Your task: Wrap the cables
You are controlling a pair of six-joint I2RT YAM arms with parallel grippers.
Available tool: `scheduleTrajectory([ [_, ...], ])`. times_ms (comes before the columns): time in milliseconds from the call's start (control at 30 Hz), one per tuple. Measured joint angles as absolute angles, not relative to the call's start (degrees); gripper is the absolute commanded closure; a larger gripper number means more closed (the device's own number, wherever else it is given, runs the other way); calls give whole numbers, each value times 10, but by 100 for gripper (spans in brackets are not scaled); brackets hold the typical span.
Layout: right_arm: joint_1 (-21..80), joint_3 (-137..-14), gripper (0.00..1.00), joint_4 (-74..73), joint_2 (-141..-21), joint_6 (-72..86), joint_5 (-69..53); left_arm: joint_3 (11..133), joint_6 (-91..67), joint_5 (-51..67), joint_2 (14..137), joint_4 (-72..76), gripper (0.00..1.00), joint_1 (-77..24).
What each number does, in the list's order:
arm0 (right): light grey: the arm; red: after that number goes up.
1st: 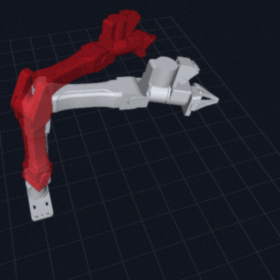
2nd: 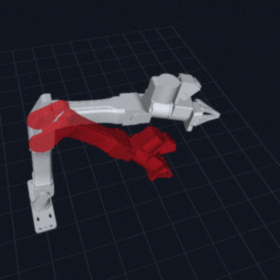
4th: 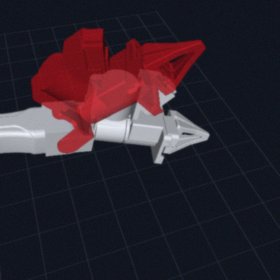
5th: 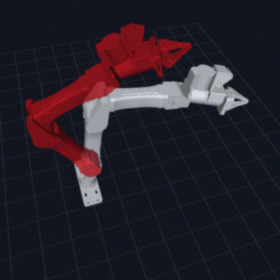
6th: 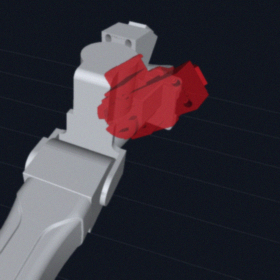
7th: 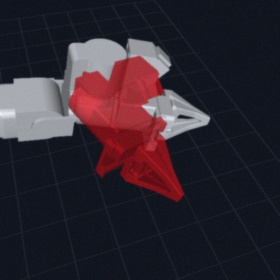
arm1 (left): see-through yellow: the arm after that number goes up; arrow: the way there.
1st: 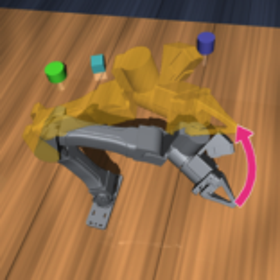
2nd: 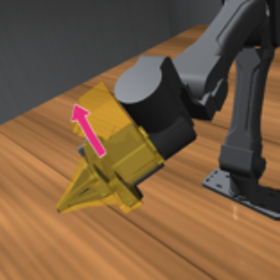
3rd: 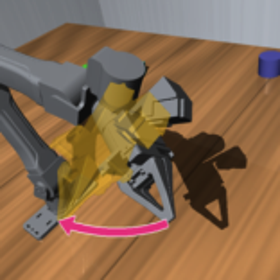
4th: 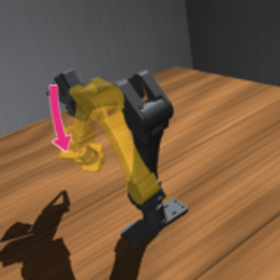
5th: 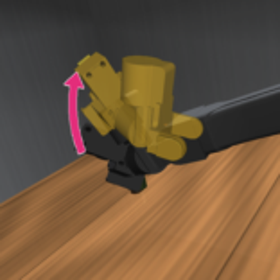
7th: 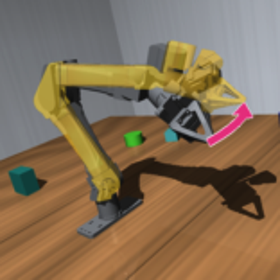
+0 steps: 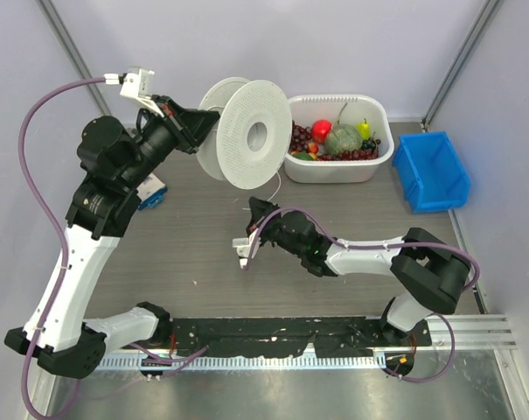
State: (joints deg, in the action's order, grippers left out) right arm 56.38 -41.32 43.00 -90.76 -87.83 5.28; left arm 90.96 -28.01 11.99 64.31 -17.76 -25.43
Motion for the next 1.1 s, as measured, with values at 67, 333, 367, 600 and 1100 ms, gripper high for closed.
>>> scheduleTrajectory([
  [67, 563, -409, 99, 416, -899, -872, 39, 907, -279, 117, 643, -174, 100, -254],
  [333, 583, -399, 99, 223, -715, -744, -110, 877, -263, 80, 648, -168, 100, -254],
  [367, 587, -406, 99, 204, -695, -722, -130, 872, -262, 71, 651, -167, 100, -254],
  [600, 599, -484, 99, 151, -650, -540, -229, 842, -261, -25, 691, -175, 100, -291],
  [1100, 599, -600, 99, 211, -681, -307, -249, 747, -235, -129, 706, -175, 100, -371],
])
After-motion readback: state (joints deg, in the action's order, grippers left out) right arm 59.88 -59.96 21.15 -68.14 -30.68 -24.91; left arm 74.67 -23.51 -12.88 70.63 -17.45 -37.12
